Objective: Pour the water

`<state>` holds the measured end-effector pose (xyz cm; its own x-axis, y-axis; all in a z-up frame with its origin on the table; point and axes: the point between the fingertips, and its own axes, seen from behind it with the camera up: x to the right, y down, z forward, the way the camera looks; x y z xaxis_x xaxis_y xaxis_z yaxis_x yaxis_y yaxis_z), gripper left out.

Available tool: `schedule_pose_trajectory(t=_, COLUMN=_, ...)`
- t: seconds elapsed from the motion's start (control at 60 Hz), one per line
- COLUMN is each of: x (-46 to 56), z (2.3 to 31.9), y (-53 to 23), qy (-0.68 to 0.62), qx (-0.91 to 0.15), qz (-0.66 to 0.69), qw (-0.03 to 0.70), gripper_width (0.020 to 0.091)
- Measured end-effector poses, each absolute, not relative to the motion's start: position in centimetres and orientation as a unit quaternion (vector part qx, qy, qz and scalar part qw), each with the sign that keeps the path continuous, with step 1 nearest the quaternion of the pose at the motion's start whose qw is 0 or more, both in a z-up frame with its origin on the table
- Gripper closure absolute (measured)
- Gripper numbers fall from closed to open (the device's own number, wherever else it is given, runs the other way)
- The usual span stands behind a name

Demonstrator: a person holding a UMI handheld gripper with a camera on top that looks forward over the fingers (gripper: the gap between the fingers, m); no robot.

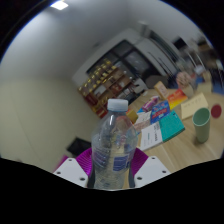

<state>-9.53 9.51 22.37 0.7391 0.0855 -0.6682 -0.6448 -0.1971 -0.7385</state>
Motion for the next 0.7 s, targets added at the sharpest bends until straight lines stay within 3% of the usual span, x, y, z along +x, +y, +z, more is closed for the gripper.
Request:
schedule_pose_trajectory(t=0.067, x=-5.9, z=24.8, y=10.8, qy=0.291, qx=-0.667, qz=0.371, qw=0.577, gripper_width=0.0638)
schedule_pose_trajectory(t=0.183, x=2.1, z=22.4, y=13.5, qy=0.431, qx=-0.569, qz=0.5, qw=0.492, gripper_width=0.0641)
schedule_pose_trajectory(t=0.217, x=2.6, z=23.3, y=12.8, qy=0.471, qx=-0.531, qz=0.537, qw=0.457, gripper_width=0.0642)
schedule_pose_trajectory(t=0.35, x=6.0, z=20.7, y=13.8, qy=0.547, qx=-0.376, qz=0.666, qw=0.34, gripper_width=0.0637)
schedule_pose_trajectory(t=0.367, x=5.7, z=21.9, y=12.6, qy=0.557, qx=-0.365, qz=0.67, qw=0.327, gripper_width=0.0639)
schedule_pose_trajectory(t=0.5, x=6.1, z=19.8, y=14.0, qy=0.578, qx=-0.306, qz=0.698, qw=0.292, gripper_width=0.0638)
schedule_pose_trajectory(t=0.533, x=6.3, z=21.3, y=13.9, qy=0.582, qx=-0.291, qz=0.705, qw=0.283, gripper_width=0.0638)
schedule_pose_trajectory(t=0.65, x=6.0, z=22.1, y=12.4, qy=0.58, qx=-0.275, qz=0.716, qw=0.277, gripper_width=0.0638)
schedule_pose_trajectory(t=0.7, x=6.6, z=21.8, y=15.8, qy=0.57, qx=-0.29, qz=0.716, qw=0.28, gripper_width=0.0643)
